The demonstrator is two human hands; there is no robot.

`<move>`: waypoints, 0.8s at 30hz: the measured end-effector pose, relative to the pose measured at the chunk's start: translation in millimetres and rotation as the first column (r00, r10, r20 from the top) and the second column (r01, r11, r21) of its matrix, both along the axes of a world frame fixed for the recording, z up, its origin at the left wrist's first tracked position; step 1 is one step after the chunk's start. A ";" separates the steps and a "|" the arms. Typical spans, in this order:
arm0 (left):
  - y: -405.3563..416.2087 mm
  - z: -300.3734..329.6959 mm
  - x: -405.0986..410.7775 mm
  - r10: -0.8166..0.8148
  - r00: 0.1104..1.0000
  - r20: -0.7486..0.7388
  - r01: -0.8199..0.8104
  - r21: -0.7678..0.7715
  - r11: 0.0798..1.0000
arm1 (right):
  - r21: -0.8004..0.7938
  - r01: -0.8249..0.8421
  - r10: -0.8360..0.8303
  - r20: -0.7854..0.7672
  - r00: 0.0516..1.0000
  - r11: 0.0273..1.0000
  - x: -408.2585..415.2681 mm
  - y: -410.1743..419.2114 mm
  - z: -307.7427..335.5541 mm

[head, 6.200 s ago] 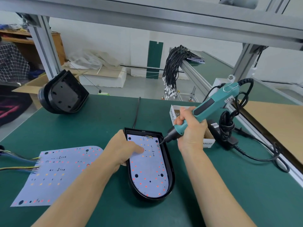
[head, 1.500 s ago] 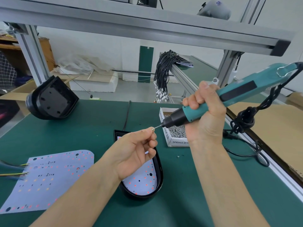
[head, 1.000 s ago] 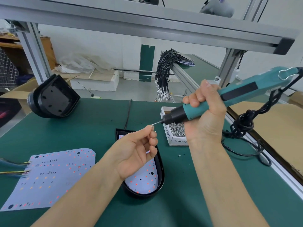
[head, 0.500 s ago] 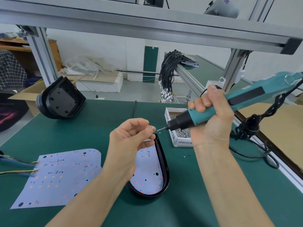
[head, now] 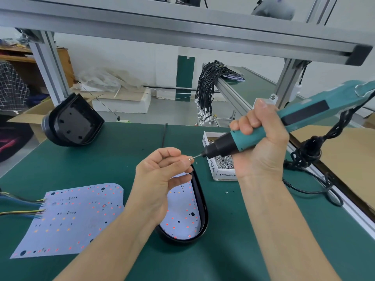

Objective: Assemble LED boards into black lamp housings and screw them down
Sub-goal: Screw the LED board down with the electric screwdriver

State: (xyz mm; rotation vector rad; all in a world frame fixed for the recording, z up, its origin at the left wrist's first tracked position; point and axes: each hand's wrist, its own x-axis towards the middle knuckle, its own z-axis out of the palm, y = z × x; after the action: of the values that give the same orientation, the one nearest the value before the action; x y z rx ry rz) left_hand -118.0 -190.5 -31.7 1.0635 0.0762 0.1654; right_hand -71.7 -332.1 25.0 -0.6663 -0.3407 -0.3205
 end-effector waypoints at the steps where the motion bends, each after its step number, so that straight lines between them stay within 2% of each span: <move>1: -0.2 -0.3 0.2 0.000 1.000 -0.004 0.000 0.001 1.000 | 0.000 -0.004 0.004 0.001 1.000 1.000 0.0 0.1 0.0; 5: -0.7 -1.0 1.2 0.049 0.999 0.015 -0.049 0.025 0.998 | -0.015 0.003 -0.002 0.019 1.000 1.000 -0.2 1.2 -1.9; 16: 5.0 -7.9 9.7 0.140 0.990 0.012 -0.139 0.223 0.965 | -0.055 -0.001 0.003 0.031 1.000 0.998 4.2 5.9 -20.6; 24: 10.5 -11.1 14.0 0.166 0.986 -0.036 -0.152 0.243 0.958 | 0.009 -0.028 0.028 -0.020 0.999 1.000 9.6 9.1 -28.9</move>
State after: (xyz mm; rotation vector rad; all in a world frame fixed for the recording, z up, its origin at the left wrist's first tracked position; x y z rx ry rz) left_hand -104.0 -180.0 -42.8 1.3045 0.1968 0.2961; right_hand -62.1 -323.1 -3.9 -0.6551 -0.3286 -0.2880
